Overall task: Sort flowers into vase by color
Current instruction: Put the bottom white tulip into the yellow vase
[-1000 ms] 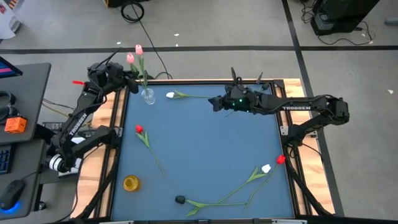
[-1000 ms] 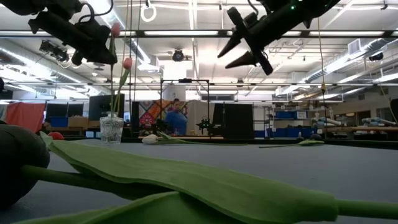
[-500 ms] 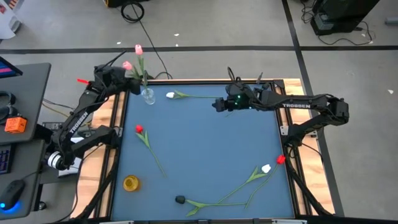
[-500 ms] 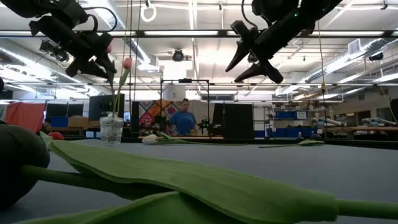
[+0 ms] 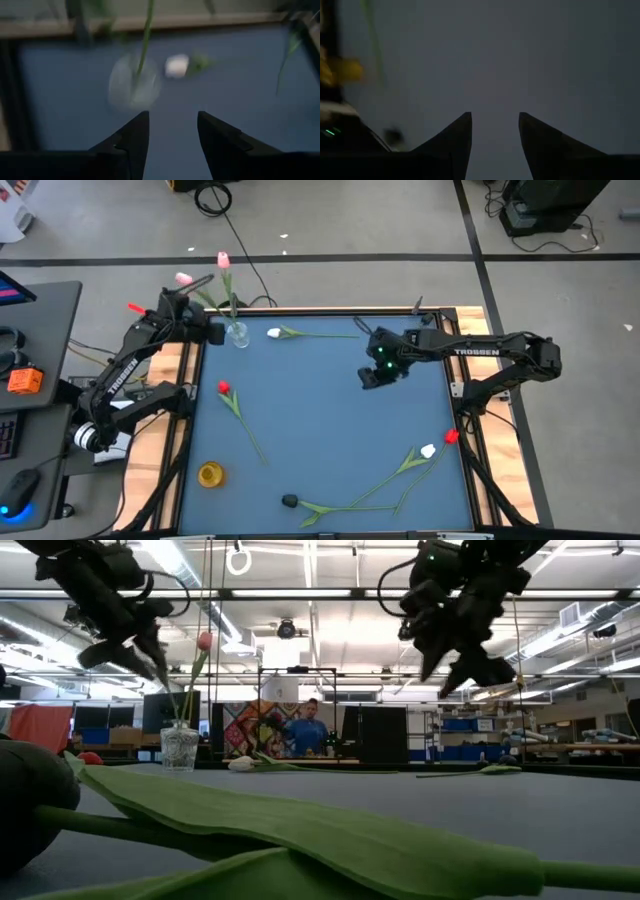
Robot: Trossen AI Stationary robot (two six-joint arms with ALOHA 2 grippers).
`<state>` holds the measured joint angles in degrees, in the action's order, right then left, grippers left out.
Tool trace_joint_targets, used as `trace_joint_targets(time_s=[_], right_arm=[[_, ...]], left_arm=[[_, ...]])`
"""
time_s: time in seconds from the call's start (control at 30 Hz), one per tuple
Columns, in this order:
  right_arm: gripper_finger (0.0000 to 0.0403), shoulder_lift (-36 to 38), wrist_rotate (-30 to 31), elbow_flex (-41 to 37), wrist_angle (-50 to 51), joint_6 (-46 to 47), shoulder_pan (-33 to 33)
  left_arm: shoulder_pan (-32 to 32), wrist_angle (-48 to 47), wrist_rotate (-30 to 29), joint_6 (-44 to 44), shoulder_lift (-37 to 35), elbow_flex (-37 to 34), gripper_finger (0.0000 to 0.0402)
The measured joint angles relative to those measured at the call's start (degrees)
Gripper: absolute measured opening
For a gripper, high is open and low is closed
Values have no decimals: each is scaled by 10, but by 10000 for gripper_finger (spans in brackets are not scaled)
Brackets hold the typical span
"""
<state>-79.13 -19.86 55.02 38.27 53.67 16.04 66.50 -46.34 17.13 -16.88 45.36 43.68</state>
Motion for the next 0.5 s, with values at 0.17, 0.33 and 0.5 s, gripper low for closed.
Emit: trace_joint_targets(time_s=[0.17,0.33,0.5], right_arm=[[164,0,17,0,102,-70,-24],[157,0,51,0,177,-73,-30],[153,0,53,0,188,-69,-34]], left_arm=[[-15,-64,-5,26,-2,0,165],[-42,-67,-5,15,-12,0,165],[-69,-68,-13,1,-20,0,165]])
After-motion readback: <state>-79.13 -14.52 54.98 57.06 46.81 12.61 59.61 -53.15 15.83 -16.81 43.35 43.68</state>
